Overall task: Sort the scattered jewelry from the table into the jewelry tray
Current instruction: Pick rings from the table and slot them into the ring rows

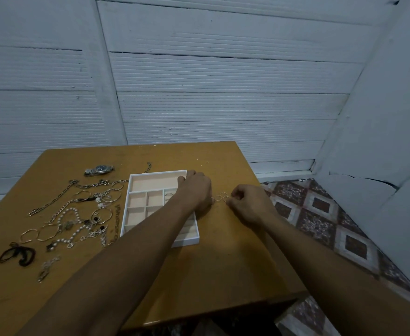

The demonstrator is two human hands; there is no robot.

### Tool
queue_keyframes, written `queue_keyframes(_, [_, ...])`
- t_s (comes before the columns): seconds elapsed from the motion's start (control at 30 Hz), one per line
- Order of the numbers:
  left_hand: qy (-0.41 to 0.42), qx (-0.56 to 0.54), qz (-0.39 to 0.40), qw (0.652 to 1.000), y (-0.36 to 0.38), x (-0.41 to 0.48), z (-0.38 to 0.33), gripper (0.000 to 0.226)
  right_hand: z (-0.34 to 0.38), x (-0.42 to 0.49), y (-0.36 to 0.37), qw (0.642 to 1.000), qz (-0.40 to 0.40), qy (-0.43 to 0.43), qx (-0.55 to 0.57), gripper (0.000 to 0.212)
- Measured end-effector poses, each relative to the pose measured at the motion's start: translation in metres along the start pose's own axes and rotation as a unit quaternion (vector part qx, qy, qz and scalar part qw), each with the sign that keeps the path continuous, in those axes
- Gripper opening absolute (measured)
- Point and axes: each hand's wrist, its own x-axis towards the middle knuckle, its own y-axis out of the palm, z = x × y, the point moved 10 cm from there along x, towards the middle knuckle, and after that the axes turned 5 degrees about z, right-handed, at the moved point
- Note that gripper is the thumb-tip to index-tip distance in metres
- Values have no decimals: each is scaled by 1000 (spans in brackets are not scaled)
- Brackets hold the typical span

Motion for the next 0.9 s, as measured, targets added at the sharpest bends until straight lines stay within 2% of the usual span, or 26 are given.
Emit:
queue_keyframes(0.17, [17,-32,-23,999,-23,-7,3,9,10,4,2,999,-14,4,-51,27])
queue_keyframes(0.23, [35,-91,9,995,-26,-9,7,9,10,6,4,999,-9,11,-53,23])
queue_keyframes(0.4, [42,-111,90,989,-39,-27,18,10,4,12,8,998,28,50,-18,13])
queue_keyframes(0.5, [17,-133,154,979,-41,-39,34,8,2,14,11,997,48,61,1,6])
queue_keyframes(0.63, [-21,-139,215,967,-41,-51,55,16,6,10,8,997,43,50,34,12])
queue_keyframes(0.9, [-85,-113,216,966,-43,-73,93,6,12,-4,-11,995,17,31,96,9])
